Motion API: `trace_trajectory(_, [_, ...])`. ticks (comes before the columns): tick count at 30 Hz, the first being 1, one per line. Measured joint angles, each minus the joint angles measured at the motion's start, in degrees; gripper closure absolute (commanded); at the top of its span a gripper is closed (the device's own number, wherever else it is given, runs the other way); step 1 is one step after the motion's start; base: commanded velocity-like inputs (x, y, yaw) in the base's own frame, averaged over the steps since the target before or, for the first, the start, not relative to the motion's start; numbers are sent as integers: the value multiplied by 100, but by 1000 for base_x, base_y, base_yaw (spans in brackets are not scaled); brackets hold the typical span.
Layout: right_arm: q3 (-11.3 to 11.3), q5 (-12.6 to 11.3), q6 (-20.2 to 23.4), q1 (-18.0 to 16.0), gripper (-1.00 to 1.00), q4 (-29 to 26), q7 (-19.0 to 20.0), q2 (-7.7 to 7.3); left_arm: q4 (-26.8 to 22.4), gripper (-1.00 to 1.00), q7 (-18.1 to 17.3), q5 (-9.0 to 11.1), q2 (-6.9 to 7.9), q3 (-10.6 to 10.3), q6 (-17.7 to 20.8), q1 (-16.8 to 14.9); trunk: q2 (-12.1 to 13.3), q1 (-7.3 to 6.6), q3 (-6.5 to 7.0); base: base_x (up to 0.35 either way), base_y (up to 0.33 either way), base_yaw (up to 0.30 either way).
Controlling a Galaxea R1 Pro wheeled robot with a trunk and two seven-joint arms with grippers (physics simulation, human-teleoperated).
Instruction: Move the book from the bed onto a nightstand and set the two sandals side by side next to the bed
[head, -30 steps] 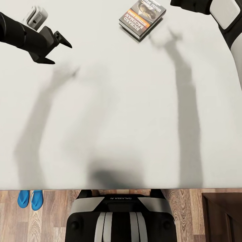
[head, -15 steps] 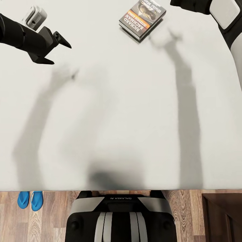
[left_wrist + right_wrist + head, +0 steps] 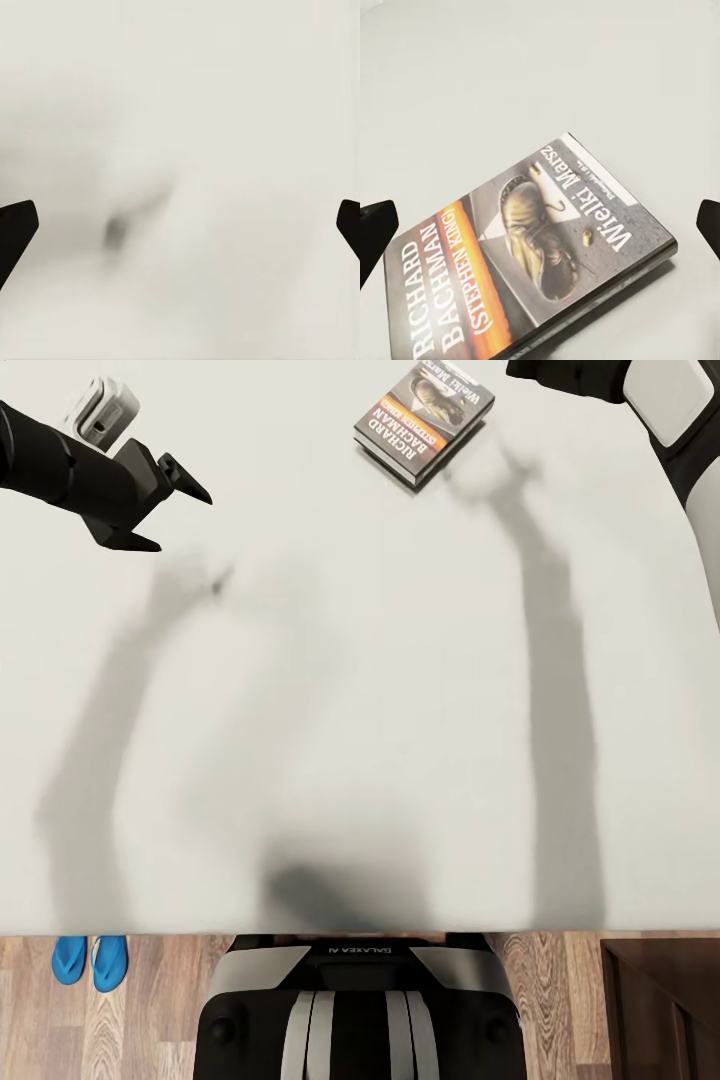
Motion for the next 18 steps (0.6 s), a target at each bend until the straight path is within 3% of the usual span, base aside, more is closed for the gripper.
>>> trace_trajectory(18, [8,3,13,1,-100,6,-47,15,62,-100,-45,9,-16,18,-49,-22,0,0,0,0,0,0])
